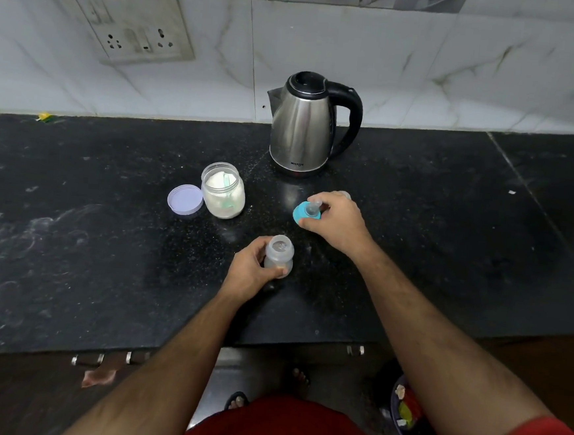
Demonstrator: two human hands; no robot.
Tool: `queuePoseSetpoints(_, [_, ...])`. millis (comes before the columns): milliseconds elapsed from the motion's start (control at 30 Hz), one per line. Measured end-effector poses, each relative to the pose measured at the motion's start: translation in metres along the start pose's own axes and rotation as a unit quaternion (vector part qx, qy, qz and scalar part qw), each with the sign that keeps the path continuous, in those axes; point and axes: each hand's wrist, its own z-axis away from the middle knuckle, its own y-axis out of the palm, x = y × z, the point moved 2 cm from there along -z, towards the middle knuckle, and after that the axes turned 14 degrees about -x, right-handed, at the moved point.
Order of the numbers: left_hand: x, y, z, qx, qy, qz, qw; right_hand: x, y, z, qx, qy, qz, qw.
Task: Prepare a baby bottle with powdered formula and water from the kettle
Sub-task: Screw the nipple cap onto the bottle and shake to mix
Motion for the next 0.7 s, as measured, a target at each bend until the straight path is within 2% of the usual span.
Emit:
queuePoseSetpoints(333, [0.006,-0.006,-0.004,0.018,0.018,-0.007,1.0,0.033,0.012,0.046,0.051,-0.058,0.036,0.996])
queuePoseSetpoints(700, [0.013,-0.005,-0.007,0.021,0.025,-0.003,0.999,0.043,0.024,0.047,0.081,-0.079,0.154,0.981])
